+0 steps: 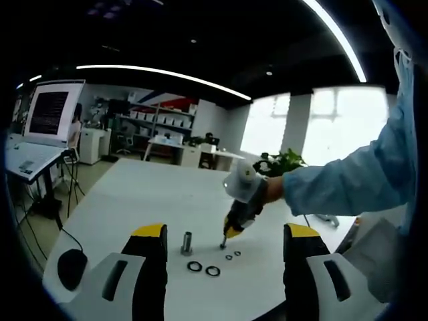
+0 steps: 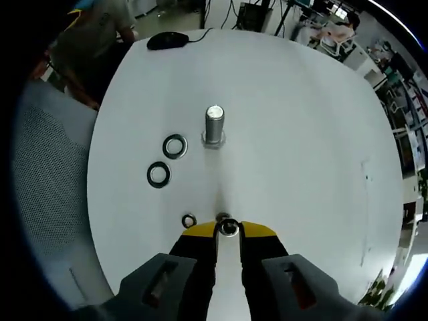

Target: Place the washer onto the threaded stud by aligning its center hole with the stud, sliding it down to the base, and recovering from edge contact or off-axis alignment until the washer reaches the visible bottom stop.

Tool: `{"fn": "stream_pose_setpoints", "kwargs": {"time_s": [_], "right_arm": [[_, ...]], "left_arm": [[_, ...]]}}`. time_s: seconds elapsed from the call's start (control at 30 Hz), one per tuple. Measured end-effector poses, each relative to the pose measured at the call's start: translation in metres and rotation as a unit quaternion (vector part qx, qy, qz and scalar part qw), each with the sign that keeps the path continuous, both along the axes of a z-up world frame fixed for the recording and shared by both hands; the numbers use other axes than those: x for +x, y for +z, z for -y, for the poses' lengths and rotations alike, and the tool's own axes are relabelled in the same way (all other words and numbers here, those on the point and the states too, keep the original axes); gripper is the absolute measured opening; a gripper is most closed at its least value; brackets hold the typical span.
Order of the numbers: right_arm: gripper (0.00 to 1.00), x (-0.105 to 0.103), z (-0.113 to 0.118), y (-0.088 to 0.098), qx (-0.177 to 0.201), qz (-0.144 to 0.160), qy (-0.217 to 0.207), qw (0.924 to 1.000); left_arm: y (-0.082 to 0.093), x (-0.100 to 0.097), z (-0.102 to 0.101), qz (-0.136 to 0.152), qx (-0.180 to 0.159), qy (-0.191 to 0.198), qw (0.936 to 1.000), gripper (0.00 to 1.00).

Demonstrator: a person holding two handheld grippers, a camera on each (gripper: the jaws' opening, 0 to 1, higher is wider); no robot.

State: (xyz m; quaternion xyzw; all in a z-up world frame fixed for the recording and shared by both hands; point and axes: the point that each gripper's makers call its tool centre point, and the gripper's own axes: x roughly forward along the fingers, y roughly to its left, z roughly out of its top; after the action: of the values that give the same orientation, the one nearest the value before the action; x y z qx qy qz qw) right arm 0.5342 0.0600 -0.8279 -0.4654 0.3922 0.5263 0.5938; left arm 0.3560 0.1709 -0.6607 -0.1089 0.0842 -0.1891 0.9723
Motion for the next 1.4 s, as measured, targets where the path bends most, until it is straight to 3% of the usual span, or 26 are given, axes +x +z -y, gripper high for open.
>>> {"fn": "stream_pose_setpoints", "kwargs": {"time_s": [0.2, 0.83, 1.4], "right_arm": [[0.15, 0.003, 0.0, 0.01, 0.018, 0.008, -0.011, 0.9997], [0.14, -0.005, 0.017, 0.008, -0.001, 0.004, -0.026, 0.9997], [0.14, -0.046, 0.045, -0.043, -0.032, -0.045, -0.03, 0.998]], "left_arm": [[0.0, 0.0, 0.0, 0.001, -0.002, -0.001, 1.0, 0.69], [0.001, 0.0, 0.003, 0.0, -0.002, -0.008, 1.0, 0.68], [-0.001, 0.0, 0.004, -0.005, 0.001, -0.012, 0.9999, 0.68]]}}
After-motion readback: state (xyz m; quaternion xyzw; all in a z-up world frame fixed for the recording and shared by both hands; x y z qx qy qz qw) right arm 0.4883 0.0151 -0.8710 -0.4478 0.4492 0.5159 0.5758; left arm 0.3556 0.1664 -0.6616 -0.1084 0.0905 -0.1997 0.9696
